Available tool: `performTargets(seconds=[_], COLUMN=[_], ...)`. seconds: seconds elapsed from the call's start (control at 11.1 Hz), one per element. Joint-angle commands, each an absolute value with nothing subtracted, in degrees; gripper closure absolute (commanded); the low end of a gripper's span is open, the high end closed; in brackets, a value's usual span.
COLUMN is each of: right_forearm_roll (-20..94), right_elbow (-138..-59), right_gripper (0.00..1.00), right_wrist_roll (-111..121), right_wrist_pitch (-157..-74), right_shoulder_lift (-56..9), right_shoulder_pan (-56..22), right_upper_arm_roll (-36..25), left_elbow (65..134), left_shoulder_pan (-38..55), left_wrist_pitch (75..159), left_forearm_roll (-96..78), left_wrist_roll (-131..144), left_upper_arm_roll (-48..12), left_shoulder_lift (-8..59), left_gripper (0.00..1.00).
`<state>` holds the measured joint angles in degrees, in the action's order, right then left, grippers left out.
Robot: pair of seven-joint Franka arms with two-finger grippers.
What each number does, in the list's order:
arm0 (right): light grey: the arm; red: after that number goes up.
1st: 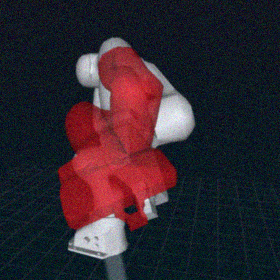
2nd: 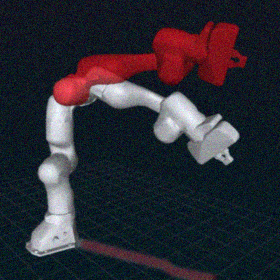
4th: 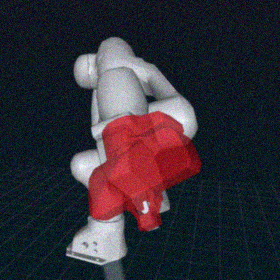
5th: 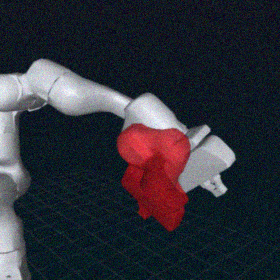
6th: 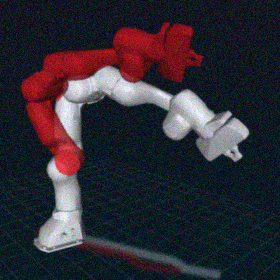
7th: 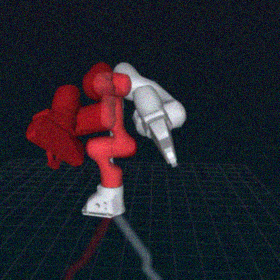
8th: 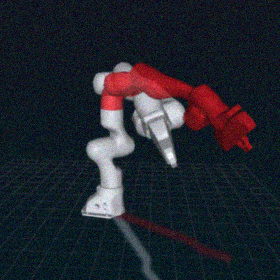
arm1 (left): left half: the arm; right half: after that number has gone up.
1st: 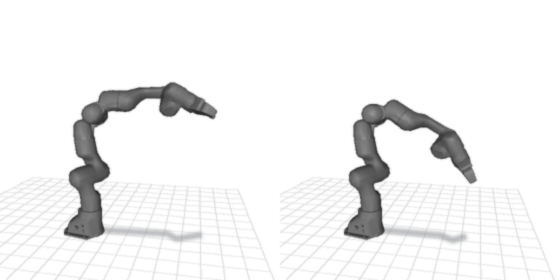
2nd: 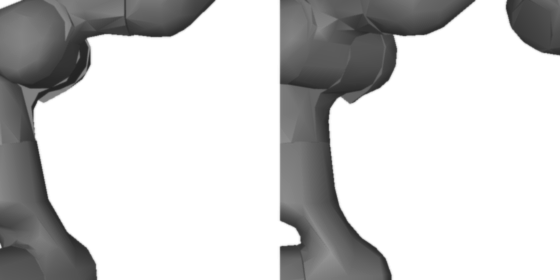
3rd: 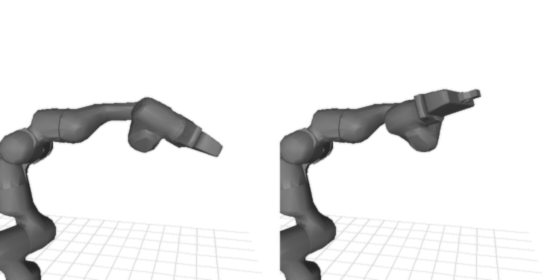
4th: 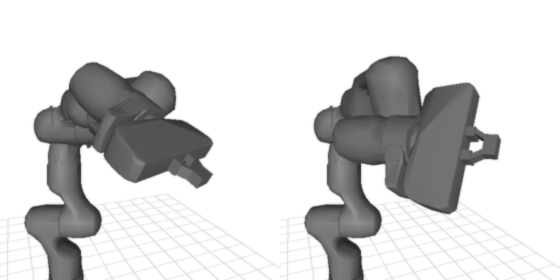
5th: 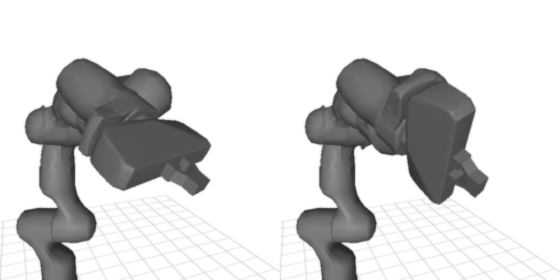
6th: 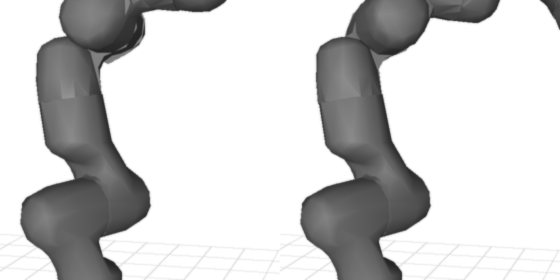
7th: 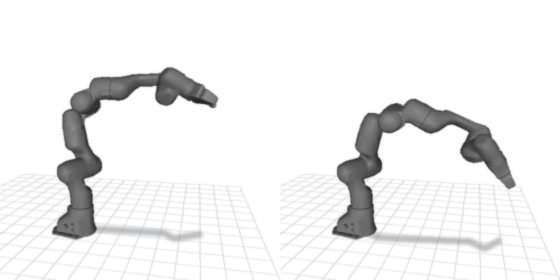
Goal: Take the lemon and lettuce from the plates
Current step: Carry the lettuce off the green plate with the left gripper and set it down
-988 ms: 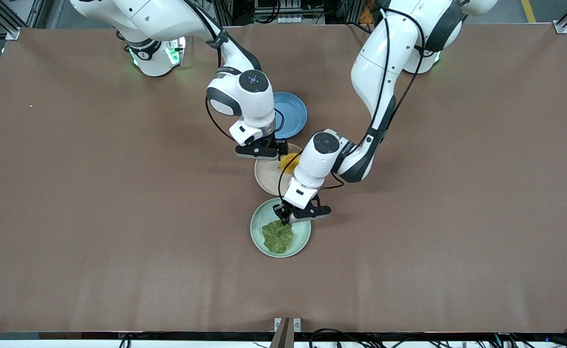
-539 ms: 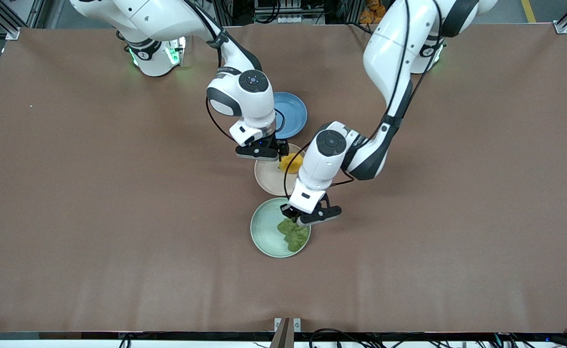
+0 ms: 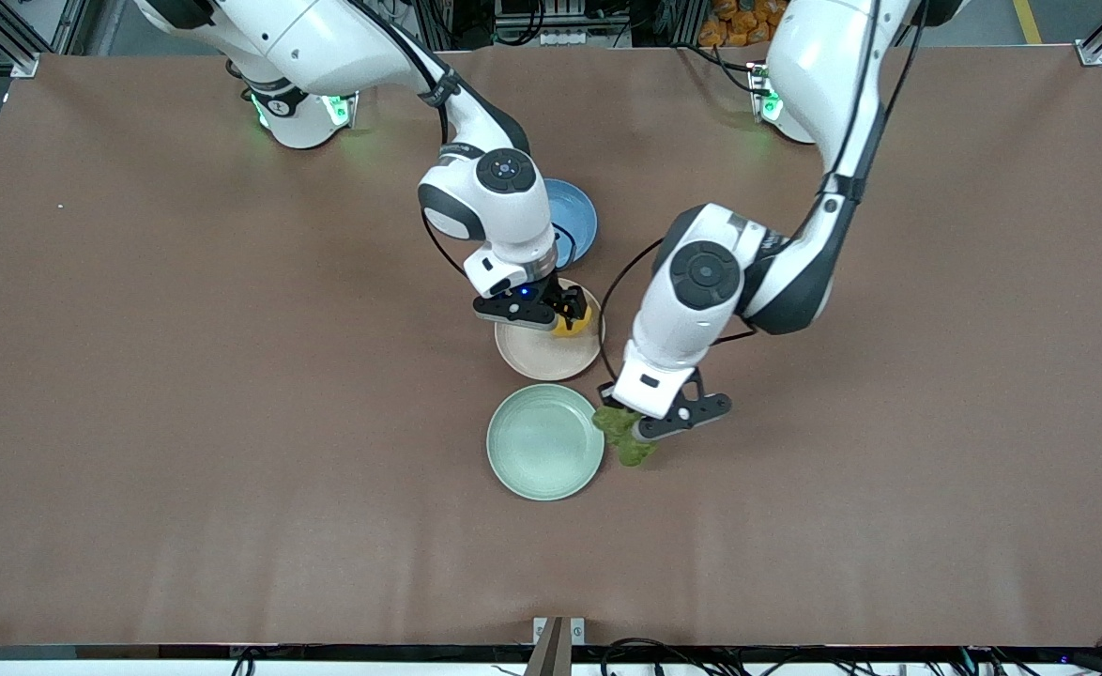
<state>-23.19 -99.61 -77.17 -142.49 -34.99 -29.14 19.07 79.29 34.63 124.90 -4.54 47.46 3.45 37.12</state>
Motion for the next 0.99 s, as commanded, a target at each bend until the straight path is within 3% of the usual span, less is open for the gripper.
performTargets(seconds=[0.0, 0.27, 0.63, 0.9], right_forearm_roll=[-22.6, -18.8, -12.4, -12.5], right_elbow=[-96.2, -96.2, -96.2, -96.2], right_gripper=[0.00, 0.00, 0.01, 0.04], right_wrist_roll=[-87.0, -95.9, -100.0, -104.1], right_wrist_pitch=[-141.7, -142.3, -143.9, -145.2], right_shoulder_lift=[-38.1, -38.6, -38.6, -39.5], right_shoulder_pan=[-29.5, -29.5, -29.4, -29.3], right_upper_arm_roll=[19.5, 19.5, 19.5, 19.4], left_elbow=[81.1, 84.7, 95.2, 99.2], left_shoulder_pan=[30.6, 27.6, 21.6, 17.1], left_wrist_pitch=[114.8, 110.2, 110.3, 110.4], left_forearm_roll=[-4.6, 0.9, 3.0, 3.0], left_wrist_roll=[39.5, 35.4, 23.3, 13.9], left_upper_arm_roll=[3.4, 3.3, 3.1, 3.1], left_shoulder_lift=[32.9, 29.8, 21.6, 19.6], left_gripper=[1.00, 1.00, 1.00, 1.00])
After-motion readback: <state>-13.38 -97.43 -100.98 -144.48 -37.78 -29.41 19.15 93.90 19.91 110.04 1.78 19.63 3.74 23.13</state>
